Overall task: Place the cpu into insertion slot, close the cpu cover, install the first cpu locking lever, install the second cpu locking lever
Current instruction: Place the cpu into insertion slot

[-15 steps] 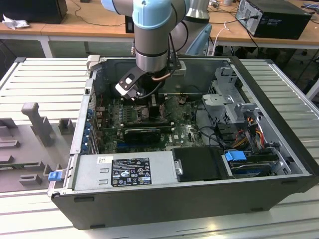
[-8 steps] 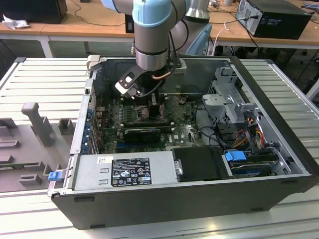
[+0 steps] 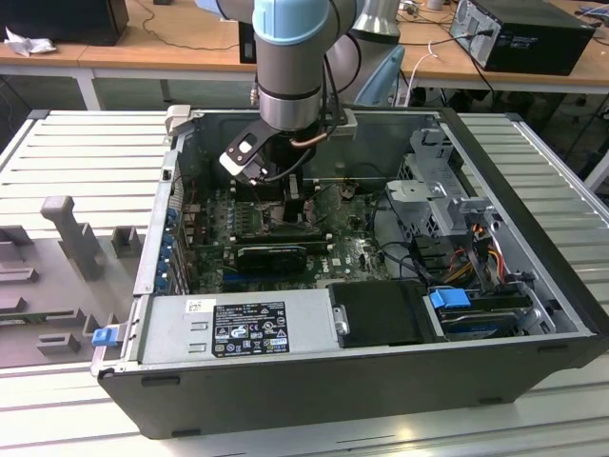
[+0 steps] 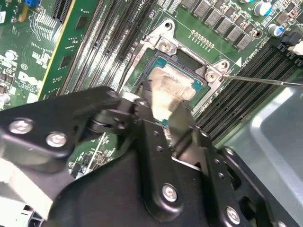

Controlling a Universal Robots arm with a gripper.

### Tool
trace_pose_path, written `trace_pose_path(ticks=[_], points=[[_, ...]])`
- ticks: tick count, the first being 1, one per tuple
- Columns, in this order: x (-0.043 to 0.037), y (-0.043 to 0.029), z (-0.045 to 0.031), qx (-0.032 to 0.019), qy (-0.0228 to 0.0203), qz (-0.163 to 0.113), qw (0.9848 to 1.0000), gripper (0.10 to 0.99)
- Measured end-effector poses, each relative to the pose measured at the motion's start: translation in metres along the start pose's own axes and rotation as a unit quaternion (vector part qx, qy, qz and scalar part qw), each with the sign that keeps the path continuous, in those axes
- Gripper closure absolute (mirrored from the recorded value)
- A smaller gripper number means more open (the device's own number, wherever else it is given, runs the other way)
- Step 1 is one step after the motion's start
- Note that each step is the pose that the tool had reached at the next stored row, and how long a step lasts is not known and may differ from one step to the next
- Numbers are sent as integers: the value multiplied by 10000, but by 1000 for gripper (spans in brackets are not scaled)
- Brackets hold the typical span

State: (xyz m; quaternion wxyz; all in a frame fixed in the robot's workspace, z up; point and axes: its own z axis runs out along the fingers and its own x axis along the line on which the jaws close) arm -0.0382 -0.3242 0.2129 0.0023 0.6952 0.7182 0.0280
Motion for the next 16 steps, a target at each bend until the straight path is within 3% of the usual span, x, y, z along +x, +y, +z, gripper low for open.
trace_pose_path(ticks=[1, 4, 5, 7, 16], points=[[0, 0, -4, 0, 0, 0, 10000, 682], [1, 1, -18, -1, 1, 0, 10000, 867], [1, 1, -23, 0, 0, 0, 10000, 867], [1, 2, -39, 0, 0, 0, 10000, 980], [5, 7, -167, 0, 0, 0, 10000, 980]])
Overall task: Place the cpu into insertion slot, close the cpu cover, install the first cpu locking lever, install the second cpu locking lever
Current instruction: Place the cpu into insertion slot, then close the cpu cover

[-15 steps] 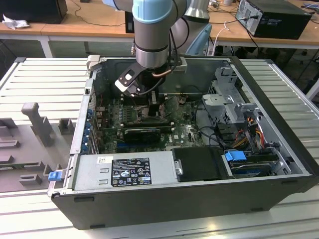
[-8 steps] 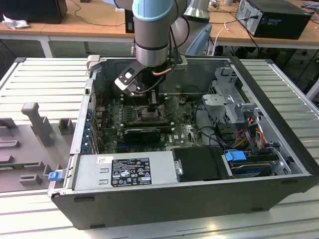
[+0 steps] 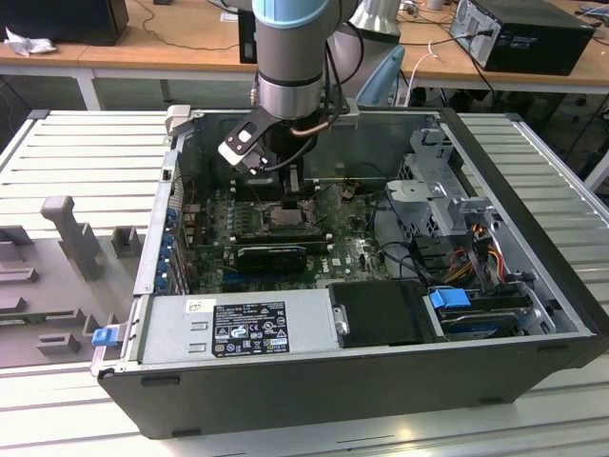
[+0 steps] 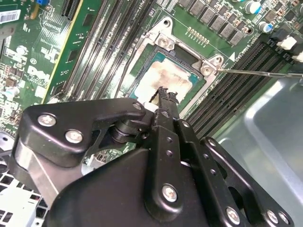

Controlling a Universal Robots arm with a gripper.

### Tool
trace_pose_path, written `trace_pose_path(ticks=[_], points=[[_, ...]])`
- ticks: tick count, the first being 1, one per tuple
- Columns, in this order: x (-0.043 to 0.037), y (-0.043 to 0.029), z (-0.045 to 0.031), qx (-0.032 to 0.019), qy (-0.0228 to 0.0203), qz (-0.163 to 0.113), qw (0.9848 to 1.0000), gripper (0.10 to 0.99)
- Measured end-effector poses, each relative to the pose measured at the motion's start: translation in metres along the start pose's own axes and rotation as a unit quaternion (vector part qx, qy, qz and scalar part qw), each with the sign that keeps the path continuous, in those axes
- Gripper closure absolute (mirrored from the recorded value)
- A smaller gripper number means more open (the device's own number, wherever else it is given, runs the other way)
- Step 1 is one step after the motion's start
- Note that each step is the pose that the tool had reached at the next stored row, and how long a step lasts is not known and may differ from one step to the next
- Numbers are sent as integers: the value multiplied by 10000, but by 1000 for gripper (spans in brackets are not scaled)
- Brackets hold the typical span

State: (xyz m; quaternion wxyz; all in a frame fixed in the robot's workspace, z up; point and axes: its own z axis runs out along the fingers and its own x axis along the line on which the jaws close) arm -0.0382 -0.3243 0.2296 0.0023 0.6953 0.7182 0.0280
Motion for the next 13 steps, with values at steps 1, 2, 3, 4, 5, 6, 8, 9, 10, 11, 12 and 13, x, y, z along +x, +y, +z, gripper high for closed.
trace_pose_path(ticks=[1, 2, 3, 4, 5, 6, 8, 9, 10, 11, 12, 13], points=[[0, 1, -13, 0, 0, 0, 10000, 980], [1, 2, -33, 0, 0, 0, 10000, 980], [2, 2, -45, 0, 0, 0, 10000, 980], [1, 7, -44, 3, 2, -2, 10000, 980], [-7, 28, -45, 18, 15, 1, 10000, 980], [-14, 41, -44, 25, 28, 1, 10000, 980], [-20, 86, -42, 63, 33, 3, 10000, 980], [-21, 97, -42, 77, 33, 4, 10000, 980], [-21, 106, -42, 79, 32, 4, 10000, 980], [-21, 114, -42, 81, 32, 4, 10000, 980], [-21, 114, -41, 81, 33, 4, 10000, 980], [-21, 114, -41, 81, 33, 5, 10000, 980]])
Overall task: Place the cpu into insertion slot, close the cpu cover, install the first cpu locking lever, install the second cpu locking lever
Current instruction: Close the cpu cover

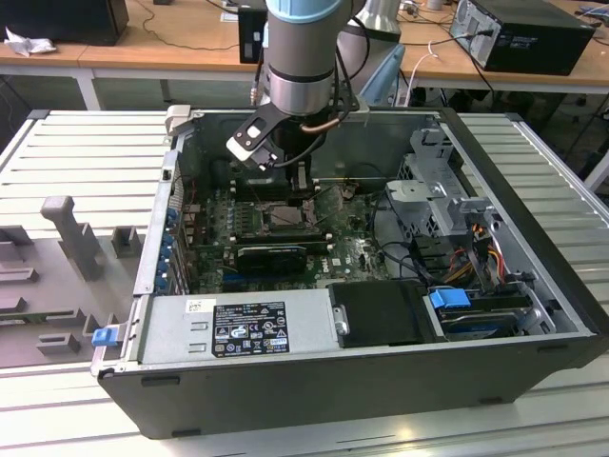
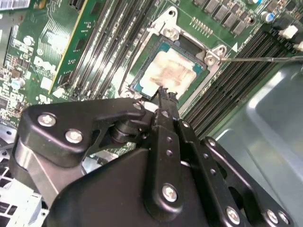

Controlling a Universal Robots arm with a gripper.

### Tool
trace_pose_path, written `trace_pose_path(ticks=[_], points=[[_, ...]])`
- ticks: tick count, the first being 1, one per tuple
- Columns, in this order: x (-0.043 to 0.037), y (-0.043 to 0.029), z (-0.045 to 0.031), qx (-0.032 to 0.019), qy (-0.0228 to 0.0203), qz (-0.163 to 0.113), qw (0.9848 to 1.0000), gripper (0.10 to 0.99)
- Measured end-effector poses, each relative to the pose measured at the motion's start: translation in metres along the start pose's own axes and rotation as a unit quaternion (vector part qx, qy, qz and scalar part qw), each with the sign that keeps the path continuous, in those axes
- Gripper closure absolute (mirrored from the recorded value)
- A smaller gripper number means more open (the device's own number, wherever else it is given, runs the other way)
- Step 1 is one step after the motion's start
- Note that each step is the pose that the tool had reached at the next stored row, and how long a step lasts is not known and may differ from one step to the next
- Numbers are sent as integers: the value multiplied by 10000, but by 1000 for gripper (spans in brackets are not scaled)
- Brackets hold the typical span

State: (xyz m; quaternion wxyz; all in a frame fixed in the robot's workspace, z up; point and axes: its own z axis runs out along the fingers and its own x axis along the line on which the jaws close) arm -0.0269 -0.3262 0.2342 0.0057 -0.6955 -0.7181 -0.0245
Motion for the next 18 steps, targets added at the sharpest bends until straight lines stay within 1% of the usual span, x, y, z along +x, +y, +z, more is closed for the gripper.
trace_pose_path(ticks=[4, 6, 10, 12, 14, 16, 18], points=[[1, 1, -30, 0, 1, -1, 10000, 980], [6, 2, -102, 0, 0, -1, 10000, 980], [9, 4, -180, 0, 0, -1, 10000, 980], [9, 9, -181, -1, 2, -1, 10000, 980], [8, 47, -181, 2, 0, -1, 10000, 980], [8, 58, -182, 2, 1, -1, 10000, 980], [10, 59, -228, 2, 0, 0, 10000, 980]])
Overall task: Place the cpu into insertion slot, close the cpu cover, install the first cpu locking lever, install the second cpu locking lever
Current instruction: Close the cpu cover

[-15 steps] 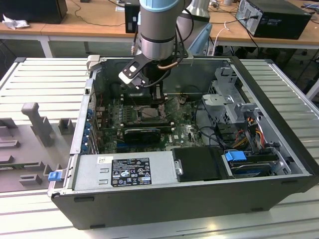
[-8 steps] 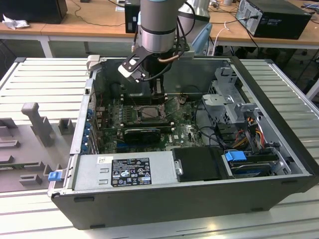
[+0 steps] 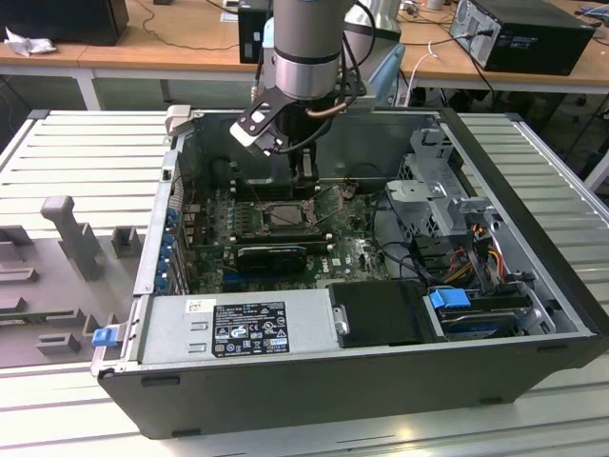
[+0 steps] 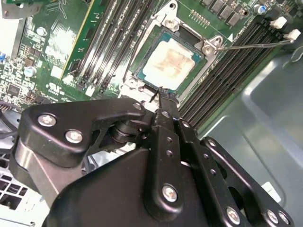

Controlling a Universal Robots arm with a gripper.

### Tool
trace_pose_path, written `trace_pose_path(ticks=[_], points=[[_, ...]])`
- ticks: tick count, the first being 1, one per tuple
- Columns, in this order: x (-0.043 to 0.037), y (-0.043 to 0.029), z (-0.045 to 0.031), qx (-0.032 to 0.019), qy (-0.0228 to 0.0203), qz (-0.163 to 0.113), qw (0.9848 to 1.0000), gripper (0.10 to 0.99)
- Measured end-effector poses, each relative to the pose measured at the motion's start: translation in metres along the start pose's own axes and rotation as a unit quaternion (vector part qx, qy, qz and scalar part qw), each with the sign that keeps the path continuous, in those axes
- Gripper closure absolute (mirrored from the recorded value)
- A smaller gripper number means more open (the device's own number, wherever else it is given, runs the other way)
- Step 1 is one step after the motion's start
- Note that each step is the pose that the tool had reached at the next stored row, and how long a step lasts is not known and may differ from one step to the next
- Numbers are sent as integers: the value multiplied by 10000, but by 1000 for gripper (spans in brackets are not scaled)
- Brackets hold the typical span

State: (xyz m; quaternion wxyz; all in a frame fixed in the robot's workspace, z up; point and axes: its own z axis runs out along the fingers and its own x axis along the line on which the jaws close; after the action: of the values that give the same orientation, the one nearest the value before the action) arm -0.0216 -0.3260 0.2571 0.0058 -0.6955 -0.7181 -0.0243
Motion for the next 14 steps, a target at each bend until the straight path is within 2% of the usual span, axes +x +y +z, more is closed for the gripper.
trace_pose_path(ticks=[14], points=[[1, 52, -9, 0, 0, 0, 10000, 980]])
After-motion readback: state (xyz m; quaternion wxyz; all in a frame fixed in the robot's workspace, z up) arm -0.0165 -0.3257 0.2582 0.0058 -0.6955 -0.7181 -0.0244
